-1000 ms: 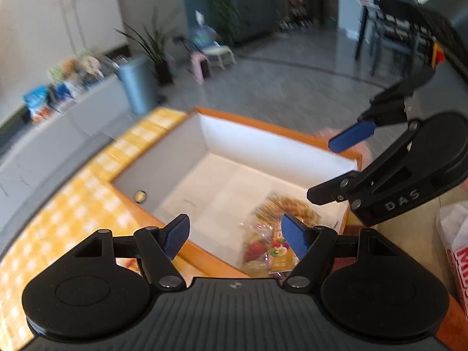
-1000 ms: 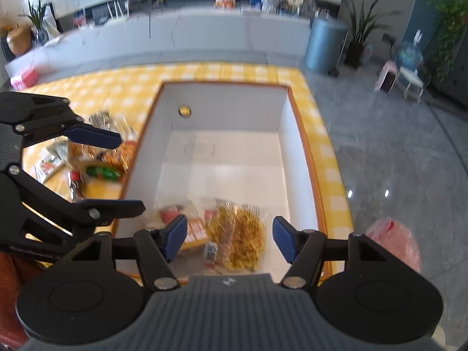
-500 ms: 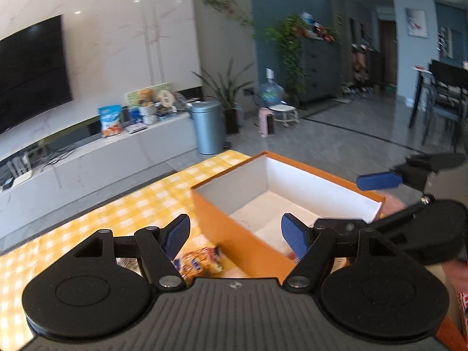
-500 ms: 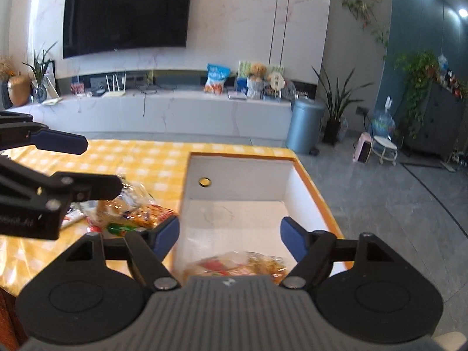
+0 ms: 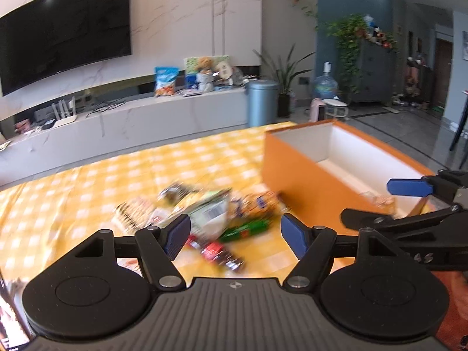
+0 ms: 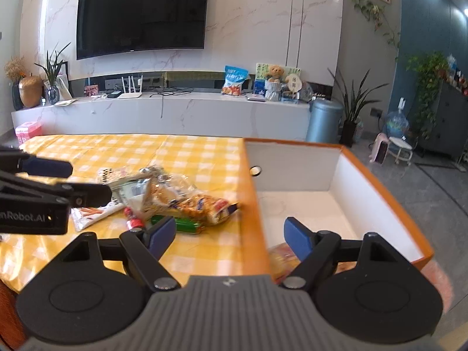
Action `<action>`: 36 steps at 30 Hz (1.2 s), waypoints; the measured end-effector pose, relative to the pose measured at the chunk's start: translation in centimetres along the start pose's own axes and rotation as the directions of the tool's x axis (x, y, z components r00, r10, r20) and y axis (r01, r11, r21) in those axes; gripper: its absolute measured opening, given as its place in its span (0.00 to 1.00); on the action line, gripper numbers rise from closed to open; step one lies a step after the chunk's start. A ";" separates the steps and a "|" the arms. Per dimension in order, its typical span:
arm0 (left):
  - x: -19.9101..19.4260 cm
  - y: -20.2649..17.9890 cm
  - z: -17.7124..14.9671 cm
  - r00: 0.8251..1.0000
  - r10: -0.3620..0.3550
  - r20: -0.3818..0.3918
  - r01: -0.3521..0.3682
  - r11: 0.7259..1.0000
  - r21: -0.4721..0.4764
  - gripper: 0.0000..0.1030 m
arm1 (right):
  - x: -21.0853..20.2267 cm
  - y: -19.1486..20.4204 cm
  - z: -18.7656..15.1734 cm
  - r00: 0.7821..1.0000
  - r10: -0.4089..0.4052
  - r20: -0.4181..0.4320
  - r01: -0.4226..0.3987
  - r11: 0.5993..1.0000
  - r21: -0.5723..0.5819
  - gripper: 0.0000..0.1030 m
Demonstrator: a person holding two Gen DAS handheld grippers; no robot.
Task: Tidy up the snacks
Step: 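Withdraw both tools from the box back toward the remaining snacks, then grasp the fries bag with the left tool while the right tool grasps a bread bag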
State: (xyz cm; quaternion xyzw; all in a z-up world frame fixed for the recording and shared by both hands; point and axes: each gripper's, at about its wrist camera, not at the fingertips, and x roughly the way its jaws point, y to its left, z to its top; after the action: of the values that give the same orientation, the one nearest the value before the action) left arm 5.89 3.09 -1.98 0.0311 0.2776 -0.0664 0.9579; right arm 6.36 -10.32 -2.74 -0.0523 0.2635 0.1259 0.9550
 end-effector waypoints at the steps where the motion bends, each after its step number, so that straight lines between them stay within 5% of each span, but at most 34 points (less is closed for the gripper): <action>1: 0.0 0.3 -0.4 1.000 0.005 0.000 -0.005 1.000 -0.003 0.81 | 0.2 0.3 -0.1 1.000 0.010 -0.003 -0.010 1.000 0.003 0.77; 12: -0.1 3.4 -2.2 1.000 0.023 0.005 -0.023 1.000 -0.003 0.81 | 3.1 3.6 -0.5 0.996 0.083 -0.032 -0.085 0.995 -0.061 0.74; 18: 1.8 3.7 -1.8 0.999 0.047 -0.004 -0.046 0.998 0.051 0.87 | 5.6 3.3 0.5 0.996 0.054 -0.069 -0.059 0.995 -0.075 0.60; 23: 3.3 4.6 -1.4 1.000 0.007 -0.014 -0.008 1.000 -0.006 0.89 | 7.4 3.3 1.2 0.996 0.047 -0.071 -0.053 0.995 -0.084 0.59; 30: 5.7 4.9 0.0 0.999 0.009 -0.039 -0.010 1.000 -0.022 0.92 | 10.6 4.6 1.4 0.993 0.032 -0.114 -0.060 0.967 -0.248 0.58; 36: 7.7 4.6 0.1 0.998 -0.008 -0.069 0.012 0.999 0.051 0.93 | 13.1 5.1 1.5 0.989 -0.022 -0.144 -0.022 0.955 -0.296 0.58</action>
State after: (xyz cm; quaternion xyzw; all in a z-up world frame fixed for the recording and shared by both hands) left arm 13.06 6.73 -5.91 0.0566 0.3088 -0.0773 0.9463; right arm 16.60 -2.35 -8.44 -0.2042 0.3107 0.1599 0.9144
